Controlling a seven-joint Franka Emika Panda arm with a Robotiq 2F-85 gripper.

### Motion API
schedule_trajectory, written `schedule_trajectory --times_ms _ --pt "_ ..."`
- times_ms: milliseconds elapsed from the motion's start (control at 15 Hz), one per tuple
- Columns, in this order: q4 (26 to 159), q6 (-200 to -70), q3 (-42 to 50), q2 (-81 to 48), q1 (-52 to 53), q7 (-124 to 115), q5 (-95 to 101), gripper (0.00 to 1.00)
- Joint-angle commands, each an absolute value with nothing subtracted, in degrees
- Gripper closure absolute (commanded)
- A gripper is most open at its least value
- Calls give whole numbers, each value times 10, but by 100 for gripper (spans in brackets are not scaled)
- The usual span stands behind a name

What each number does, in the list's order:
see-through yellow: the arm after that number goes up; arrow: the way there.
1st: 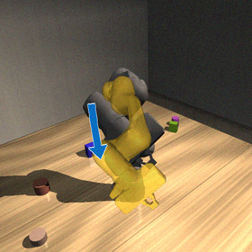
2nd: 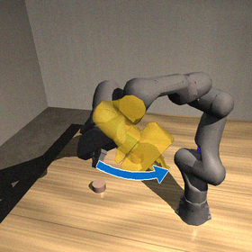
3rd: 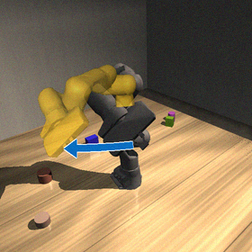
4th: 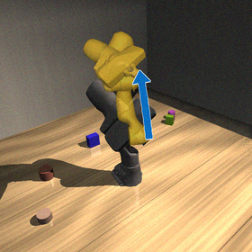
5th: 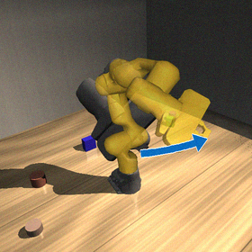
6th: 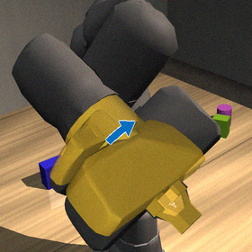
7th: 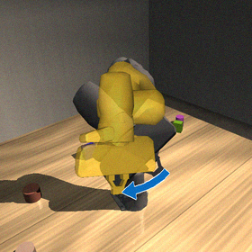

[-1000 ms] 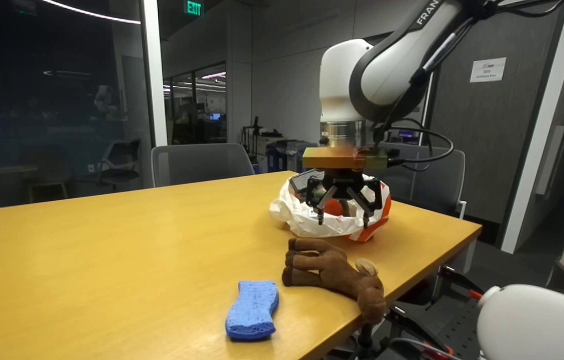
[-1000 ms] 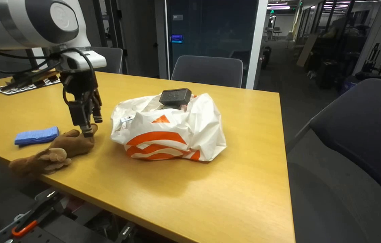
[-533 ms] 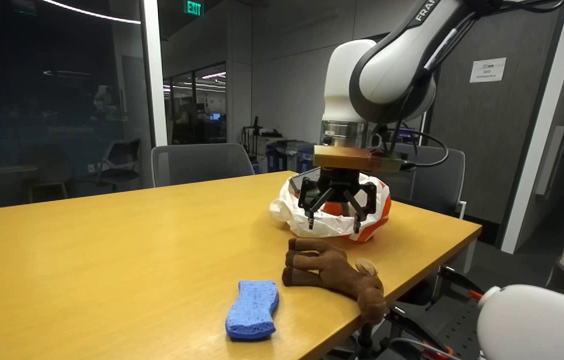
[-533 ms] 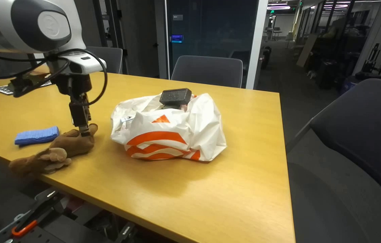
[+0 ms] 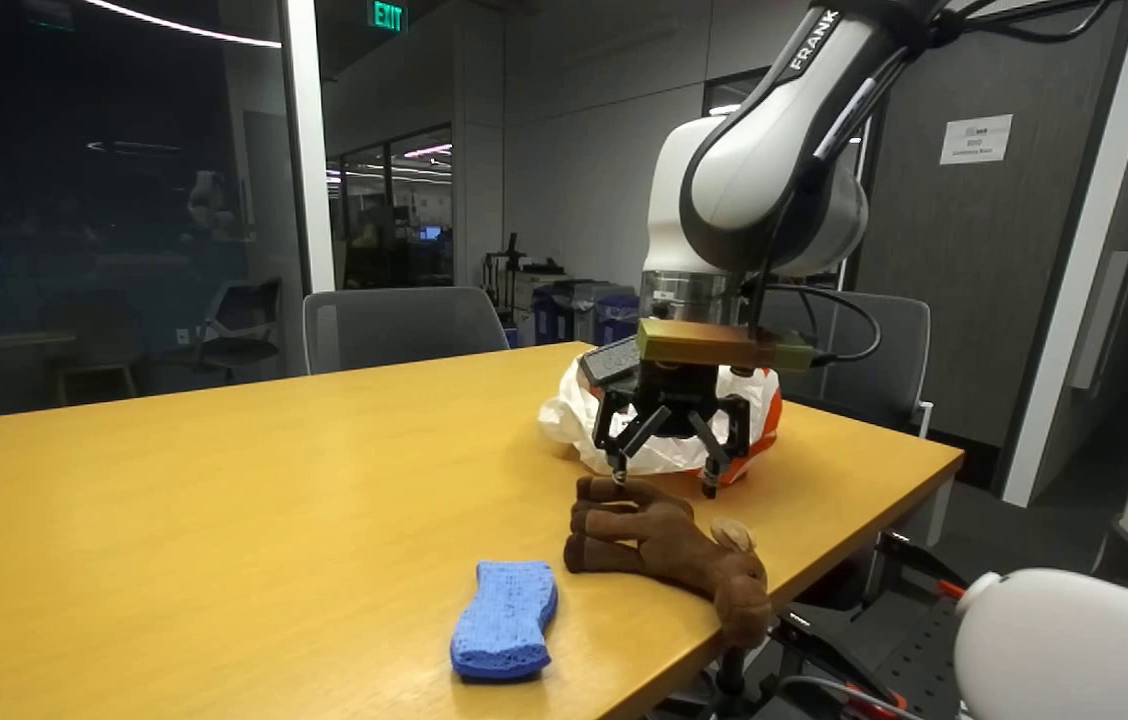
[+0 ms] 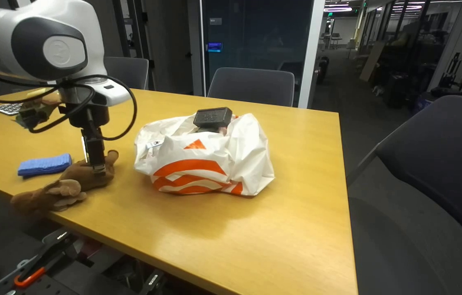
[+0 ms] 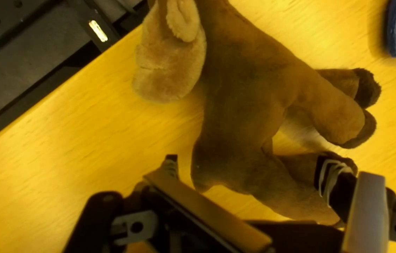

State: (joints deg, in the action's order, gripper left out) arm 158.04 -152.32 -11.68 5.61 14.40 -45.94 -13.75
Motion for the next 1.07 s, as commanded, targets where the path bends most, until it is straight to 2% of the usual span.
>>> schedule_trajectory --times_ms 0,133,200,267,533,867,933,1000 --pt "1580 -1592 -128 5 133 -466 -122 0" --pt "1580 -1606 -124 -12 136 -459 -130 0" --pt "1580 -1611 -123 -19 136 -464 -131 25" --pt "1580 -1615 -122 -23 137 -470 -133 26" --pt "1579 -1599 -112 -14 140 -556 -79 57" --pt "1577 -1519 -116 28 140 -700 1 94" --pt "1576 -1507 -120 42 140 -722 16 98" --pt "1576 -1505 -124 55 138 -757 45 96"
